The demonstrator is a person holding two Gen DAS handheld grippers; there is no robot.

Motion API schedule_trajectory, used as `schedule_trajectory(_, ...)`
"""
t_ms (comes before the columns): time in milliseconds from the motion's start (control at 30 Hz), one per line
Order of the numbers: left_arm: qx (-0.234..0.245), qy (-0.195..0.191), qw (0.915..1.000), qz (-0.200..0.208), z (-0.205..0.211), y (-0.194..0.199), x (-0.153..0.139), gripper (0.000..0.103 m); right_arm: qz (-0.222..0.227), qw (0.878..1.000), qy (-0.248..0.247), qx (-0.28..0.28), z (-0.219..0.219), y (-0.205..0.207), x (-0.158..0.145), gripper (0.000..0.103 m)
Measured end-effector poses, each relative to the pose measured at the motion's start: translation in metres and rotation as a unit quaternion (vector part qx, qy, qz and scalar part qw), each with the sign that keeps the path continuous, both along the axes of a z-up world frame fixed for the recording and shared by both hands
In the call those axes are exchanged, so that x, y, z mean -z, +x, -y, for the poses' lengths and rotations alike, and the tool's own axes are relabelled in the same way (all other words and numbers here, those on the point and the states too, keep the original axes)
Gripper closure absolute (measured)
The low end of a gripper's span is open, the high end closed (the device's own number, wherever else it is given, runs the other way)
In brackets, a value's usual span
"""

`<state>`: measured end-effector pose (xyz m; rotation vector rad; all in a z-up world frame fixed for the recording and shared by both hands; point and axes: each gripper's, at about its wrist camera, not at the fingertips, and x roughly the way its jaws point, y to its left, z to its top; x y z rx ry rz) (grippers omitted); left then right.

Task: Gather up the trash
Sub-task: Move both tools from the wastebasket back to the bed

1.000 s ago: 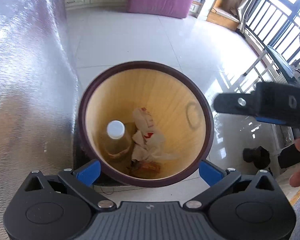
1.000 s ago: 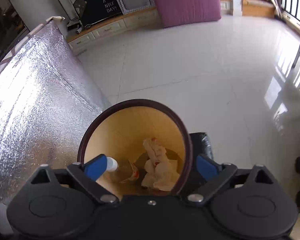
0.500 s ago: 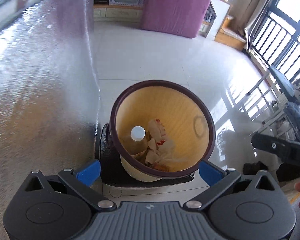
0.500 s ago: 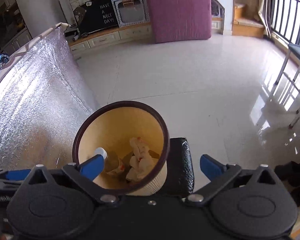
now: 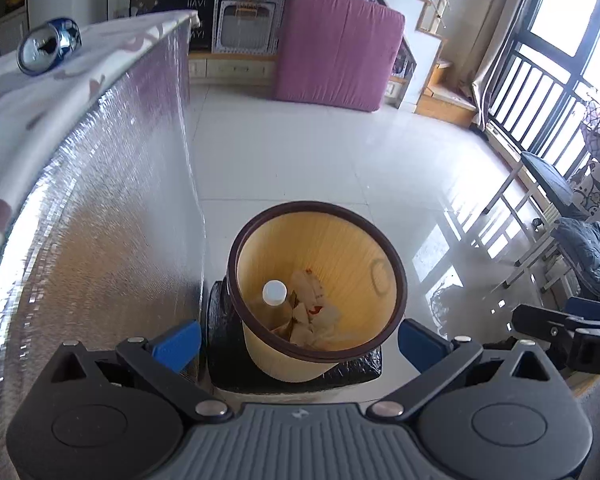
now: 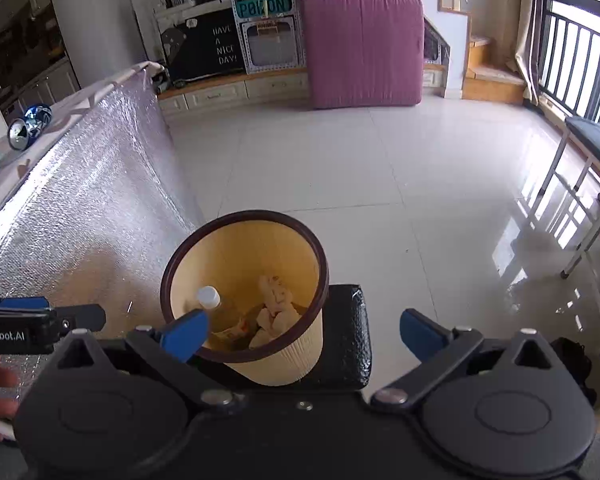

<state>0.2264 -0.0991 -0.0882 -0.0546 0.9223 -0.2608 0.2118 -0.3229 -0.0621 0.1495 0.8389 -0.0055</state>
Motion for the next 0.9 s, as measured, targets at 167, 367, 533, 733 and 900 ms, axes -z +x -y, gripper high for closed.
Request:
schedule_trajectory(167,0.005,-0.011,0.9995,0.028,-0.005,-0.018,-0.021,0.000,0.027,1.000,0.005,0.002,0.001,-0.019,-0.022,0.000)
schedule_trajectory(367,0.004,-0.024,0.9975,0.067,-0.016,-0.040,-0.051,0.000,0.066,0.998,-0.011,-0.012,-0.008,-0.044,-0.050,0.000)
schedule_trajectory(533,0.003,-0.037,0.9945,0.098,-0.030,-0.058,-0.074,0.000,0.103,0.994,-0.016,-0.018,-0.017,-0.061,-0.071,0.000)
schedule_trajectory(733,-0.015,-0.031,0.9881,0.150,-0.056,-0.076,-0.100,0.000,0.160,0.987,-0.013,-0.021,-0.033,-0.073,-0.097,0.000)
schedule_trajectory(900,-0.052,-0.034,0.9812,0.182,-0.085,-0.083,-0.120,0.000,0.202,0.979,0.012,-0.016,-0.048,-0.070,-0.113,0.000)
